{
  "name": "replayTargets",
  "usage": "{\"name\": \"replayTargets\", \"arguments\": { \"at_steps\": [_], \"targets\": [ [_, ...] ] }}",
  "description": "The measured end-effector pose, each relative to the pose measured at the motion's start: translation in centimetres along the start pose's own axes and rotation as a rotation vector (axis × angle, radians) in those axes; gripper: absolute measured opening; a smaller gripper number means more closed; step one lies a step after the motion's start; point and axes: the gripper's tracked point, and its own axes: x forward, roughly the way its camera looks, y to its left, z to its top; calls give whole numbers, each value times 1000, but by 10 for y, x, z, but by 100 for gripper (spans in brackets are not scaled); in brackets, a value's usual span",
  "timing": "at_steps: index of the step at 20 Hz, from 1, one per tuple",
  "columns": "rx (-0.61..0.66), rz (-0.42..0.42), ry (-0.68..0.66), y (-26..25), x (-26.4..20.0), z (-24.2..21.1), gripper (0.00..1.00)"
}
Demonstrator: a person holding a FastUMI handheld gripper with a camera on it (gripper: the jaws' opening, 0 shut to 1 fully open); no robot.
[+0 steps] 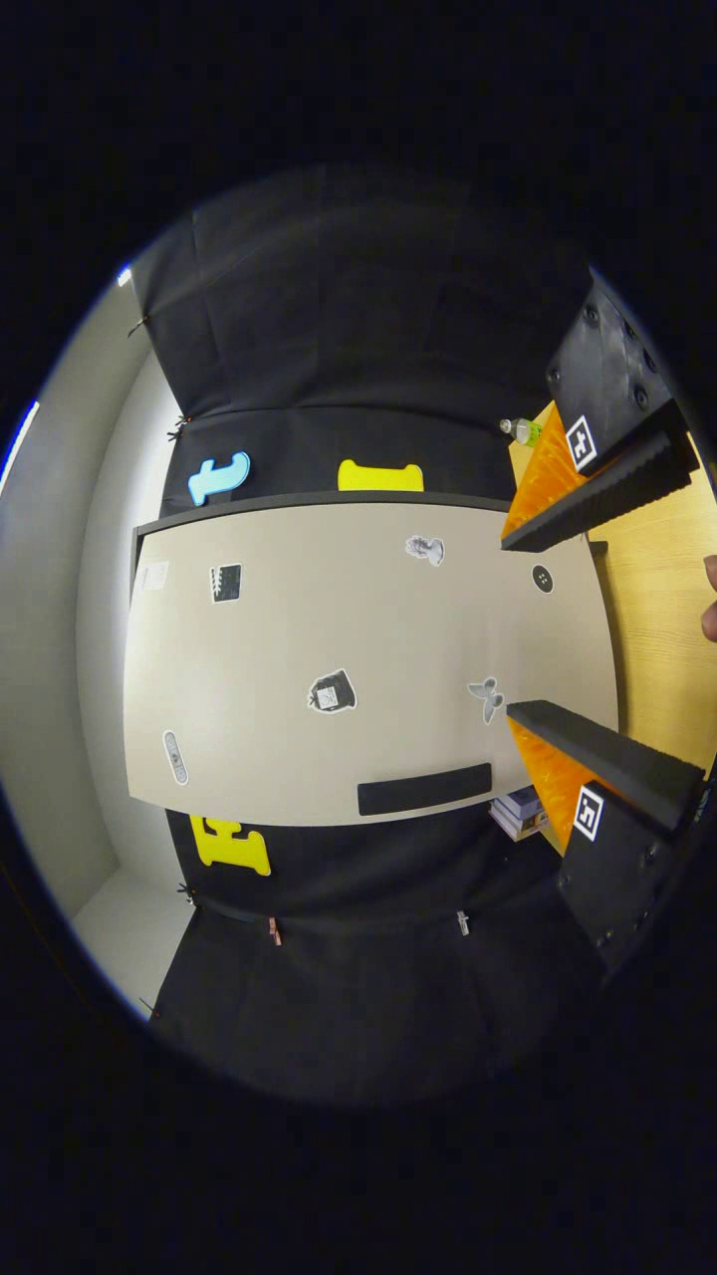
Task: Open the shoe cabinet door, grab the shoes and put them into the shoe cabinet, then close the shoe cabinet door.
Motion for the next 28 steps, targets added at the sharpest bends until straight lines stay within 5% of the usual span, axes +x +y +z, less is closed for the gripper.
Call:
{"name": "replayTargets", "arguments": {
  "at_steps": [28],
  "targets": [
    [4, 3, -21, -18, -20, 4, 98]
  ]
}}
